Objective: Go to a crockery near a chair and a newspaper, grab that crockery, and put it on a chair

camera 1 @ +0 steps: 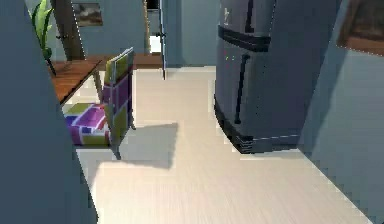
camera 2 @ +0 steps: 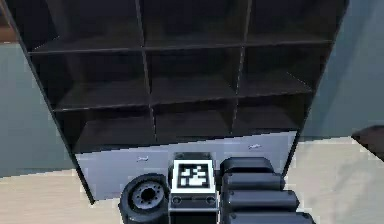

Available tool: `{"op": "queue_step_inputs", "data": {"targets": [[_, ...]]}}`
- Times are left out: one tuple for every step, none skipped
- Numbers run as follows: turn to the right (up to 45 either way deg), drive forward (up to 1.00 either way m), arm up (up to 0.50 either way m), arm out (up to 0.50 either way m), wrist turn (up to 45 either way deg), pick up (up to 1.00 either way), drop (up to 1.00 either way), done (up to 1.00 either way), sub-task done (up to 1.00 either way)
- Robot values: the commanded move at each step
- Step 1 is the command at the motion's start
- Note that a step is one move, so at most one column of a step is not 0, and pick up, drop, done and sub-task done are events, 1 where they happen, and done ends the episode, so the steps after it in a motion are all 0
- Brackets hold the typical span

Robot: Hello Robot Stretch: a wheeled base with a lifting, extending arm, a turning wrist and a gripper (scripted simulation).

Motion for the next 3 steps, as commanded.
{"op": "queue_step_inputs", "data": {"targets": [[0.0,1.0,0.0,0.0,0.0,0.0,0.0,0.0,0.0],[0.0,0.65,0.0,0.0,0.0,0.0,0.0,0.0,0.0],[0.0,0.9,0.0,0.0,0.0,0.0,0.0,0.0,0.0]]}}
